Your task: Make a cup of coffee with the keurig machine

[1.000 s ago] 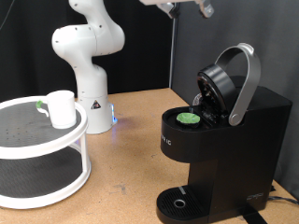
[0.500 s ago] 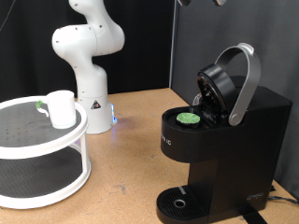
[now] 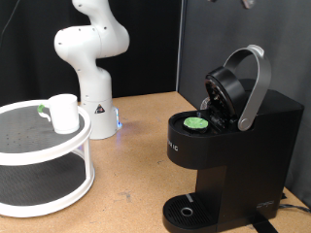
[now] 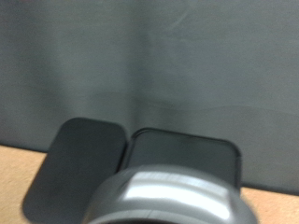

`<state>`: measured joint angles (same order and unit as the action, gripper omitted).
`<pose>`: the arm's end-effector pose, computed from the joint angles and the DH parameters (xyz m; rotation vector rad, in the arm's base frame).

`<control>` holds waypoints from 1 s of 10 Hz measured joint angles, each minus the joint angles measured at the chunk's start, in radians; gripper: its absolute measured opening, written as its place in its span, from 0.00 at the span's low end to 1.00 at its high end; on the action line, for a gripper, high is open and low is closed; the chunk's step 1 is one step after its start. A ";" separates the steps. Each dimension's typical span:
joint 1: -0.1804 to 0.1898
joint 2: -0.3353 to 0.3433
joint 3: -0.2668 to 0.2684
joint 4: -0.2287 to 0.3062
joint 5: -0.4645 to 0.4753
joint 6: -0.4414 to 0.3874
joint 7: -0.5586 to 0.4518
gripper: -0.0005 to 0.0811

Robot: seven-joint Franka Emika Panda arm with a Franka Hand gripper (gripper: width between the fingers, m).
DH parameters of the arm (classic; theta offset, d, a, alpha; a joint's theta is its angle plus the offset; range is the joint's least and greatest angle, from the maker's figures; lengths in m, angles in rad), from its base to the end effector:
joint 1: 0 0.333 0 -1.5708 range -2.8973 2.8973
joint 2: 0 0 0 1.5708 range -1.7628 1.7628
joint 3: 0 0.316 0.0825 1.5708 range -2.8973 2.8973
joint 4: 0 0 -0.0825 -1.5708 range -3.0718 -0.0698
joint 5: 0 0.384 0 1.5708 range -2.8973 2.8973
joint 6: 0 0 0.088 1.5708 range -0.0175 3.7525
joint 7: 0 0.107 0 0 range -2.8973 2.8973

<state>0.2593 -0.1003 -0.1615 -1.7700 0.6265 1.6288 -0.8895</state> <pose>0.5185 0.1068 0.6088 -2.2493 -1.1385 -0.2725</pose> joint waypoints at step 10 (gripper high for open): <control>0.058 0.087 0.159 0.023 -0.014 0.179 0.144 0.99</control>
<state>0.3176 -0.0128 -0.0029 -1.7472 0.6120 1.8073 -0.7457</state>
